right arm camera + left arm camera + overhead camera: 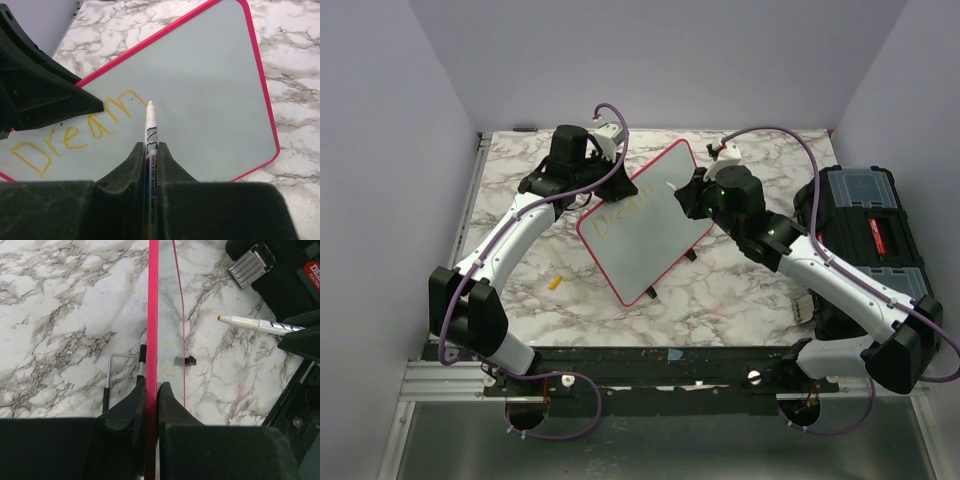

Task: Write a sentence on the whiteboard

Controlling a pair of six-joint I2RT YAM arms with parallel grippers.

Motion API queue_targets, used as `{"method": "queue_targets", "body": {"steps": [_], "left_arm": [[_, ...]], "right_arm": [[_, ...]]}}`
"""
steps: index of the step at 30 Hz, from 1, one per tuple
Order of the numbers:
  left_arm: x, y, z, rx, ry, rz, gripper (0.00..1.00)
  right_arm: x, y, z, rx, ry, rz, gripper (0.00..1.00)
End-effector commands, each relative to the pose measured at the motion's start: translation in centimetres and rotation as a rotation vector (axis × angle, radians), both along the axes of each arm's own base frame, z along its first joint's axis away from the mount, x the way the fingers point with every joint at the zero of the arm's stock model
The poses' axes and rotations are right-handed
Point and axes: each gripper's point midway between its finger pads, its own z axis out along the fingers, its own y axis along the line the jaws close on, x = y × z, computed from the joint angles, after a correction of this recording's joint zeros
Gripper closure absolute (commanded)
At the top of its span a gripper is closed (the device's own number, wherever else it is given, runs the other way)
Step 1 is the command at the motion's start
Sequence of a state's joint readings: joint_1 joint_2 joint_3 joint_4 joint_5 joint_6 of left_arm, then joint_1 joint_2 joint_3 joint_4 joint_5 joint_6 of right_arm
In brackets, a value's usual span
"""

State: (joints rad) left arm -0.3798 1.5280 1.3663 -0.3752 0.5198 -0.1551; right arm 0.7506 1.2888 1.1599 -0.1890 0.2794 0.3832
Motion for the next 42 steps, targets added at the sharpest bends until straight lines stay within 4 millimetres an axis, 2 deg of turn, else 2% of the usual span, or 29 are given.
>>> {"method": "queue_targets", "body": {"steps": [1, 12, 25, 36, 42], "left_arm": [[0.0, 2.7, -7.0, 0.236, 0.044, 0.005, 1.00], [-0.2, 2.7, -6.7, 0.227, 0.037, 0.004, 1.00], [-0.4, 2.5, -6.4, 0.214, 0.032, -0.007, 1.00], [-0.4, 2.4, -6.3, 0.211, 0.030, -0.012, 1.00], [-0.4, 2.4, -6.2, 0.210, 0.027, -0.014, 1.00]], "right_arm": [[0.2, 1.2, 1.0, 0.043, -0.026, 0.094, 0.99], [2.2, 1.9, 0.9, 0.050, -0.021, 0.102, 0.99], [4.7, 1.1, 0.8, 0.051, -0.019, 0.047, 0.99], [5.8, 1.9, 0.1, 0.055, -0.006, 0.053, 0.99], [5.7, 2.4, -0.4, 0.050, 0.006, 0.081, 0.99]]}}
